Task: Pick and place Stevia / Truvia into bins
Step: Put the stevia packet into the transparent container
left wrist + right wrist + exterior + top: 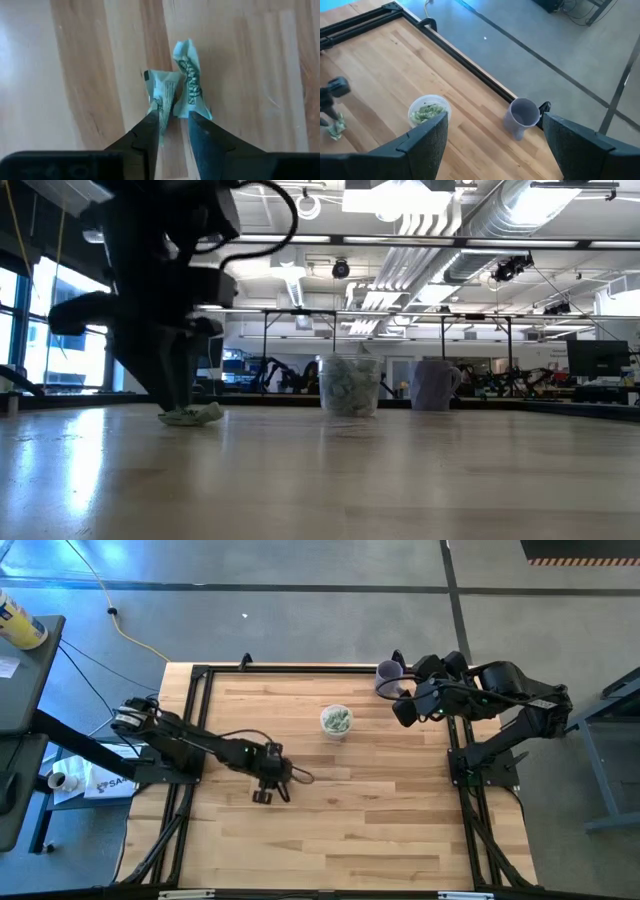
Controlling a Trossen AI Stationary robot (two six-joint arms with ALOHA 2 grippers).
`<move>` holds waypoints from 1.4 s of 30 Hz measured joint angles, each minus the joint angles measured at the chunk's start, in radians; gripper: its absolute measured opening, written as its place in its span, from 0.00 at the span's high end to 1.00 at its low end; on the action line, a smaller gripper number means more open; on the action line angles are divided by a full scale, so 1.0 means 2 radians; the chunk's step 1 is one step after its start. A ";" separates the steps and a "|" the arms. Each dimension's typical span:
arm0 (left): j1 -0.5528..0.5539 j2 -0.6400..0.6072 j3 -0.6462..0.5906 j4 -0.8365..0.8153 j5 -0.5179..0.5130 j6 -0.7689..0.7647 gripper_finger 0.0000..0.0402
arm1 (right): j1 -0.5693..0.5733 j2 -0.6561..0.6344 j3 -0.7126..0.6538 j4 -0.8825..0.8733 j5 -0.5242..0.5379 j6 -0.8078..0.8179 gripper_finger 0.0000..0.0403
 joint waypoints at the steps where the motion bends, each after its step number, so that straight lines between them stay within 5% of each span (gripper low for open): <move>1: 0.010 0.000 -0.006 0.008 0.017 0.010 0.66 | 0.000 0.000 0.000 0.000 0.000 0.000 0.22; 9: 0.104 0.034 -0.015 0.050 0.046 0.059 0.94 | 0.000 0.000 0.000 0.000 0.014 0.011 0.22; 14: 0.173 0.022 0.045 0.011 0.035 0.040 0.92 | 0.000 0.000 0.000 0.000 0.025 0.014 0.22; 19: 0.204 -0.010 0.159 0.062 0.081 0.052 0.94 | -0.002 0.000 0.000 0.000 0.030 0.014 0.22; 25: 0.223 0.056 0.225 0.137 0.103 0.097 0.94 | -0.010 0.000 0.000 0.000 0.024 0.032 0.22; 28: 0.225 0.126 0.236 0.145 0.090 0.097 0.87 | -0.010 0.000 0.000 0.000 0.021 0.034 0.22; 31: 0.225 0.171 0.263 0.121 -0.009 0.093 0.75 | -0.010 0.000 0.000 0.000 0.007 0.046 0.22; 33: 0.224 0.175 0.291 0.032 -0.048 0.097 0.66 | -0.010 0.000 0.000 0.000 -0.004 0.053 0.22; 42: 0.186 0.087 0.442 -0.241 0.018 0.022 0.43 | -0.010 0.000 0.000 0.000 -0.001 0.045 0.22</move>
